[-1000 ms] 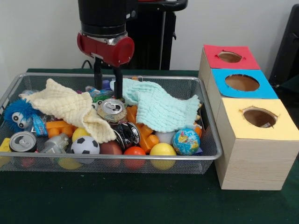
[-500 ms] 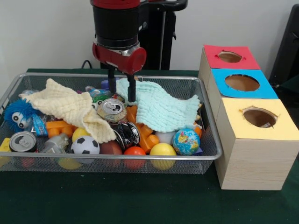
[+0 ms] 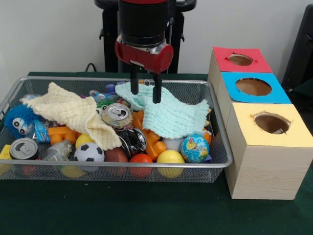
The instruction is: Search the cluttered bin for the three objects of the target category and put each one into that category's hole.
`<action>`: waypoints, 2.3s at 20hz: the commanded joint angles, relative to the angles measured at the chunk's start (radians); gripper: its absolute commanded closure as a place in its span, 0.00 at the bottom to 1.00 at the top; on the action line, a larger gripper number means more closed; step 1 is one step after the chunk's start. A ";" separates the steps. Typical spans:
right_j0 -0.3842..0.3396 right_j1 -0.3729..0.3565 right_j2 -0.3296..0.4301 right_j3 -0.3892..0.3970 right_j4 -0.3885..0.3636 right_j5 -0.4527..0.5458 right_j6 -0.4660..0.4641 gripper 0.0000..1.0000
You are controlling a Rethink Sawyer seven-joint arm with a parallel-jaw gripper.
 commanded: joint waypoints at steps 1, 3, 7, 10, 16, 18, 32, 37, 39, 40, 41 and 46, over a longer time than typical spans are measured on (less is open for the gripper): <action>0.012 -0.047 -0.038 -0.080 -0.048 0.159 0.059 0.00; 0.003 -0.039 -0.041 -0.128 -0.060 0.183 0.039 0.00; -0.026 -0.011 -0.043 -0.142 -0.085 0.162 0.002 0.00; -0.049 -0.002 -0.042 -0.127 -0.097 0.157 -0.021 0.00; -0.123 0.034 -0.017 -0.091 -0.118 0.098 -0.050 0.00; -0.143 0.050 -0.006 -0.080 -0.129 0.075 -0.053 0.00; -0.253 0.161 0.088 -0.014 -0.179 -0.099 -0.031 0.00; -0.277 0.177 0.110 0.001 -0.181 -0.144 -0.018 0.00; -0.274 0.177 0.109 0.001 -0.179 -0.149 -0.010 0.00; -0.273 0.180 0.108 -0.001 -0.180 -0.145 -0.010 0.00; -0.278 0.179 0.112 0.001 -0.181 -0.136 -0.019 0.00; -0.282 0.206 0.112 0.004 -0.191 -0.116 -0.029 0.00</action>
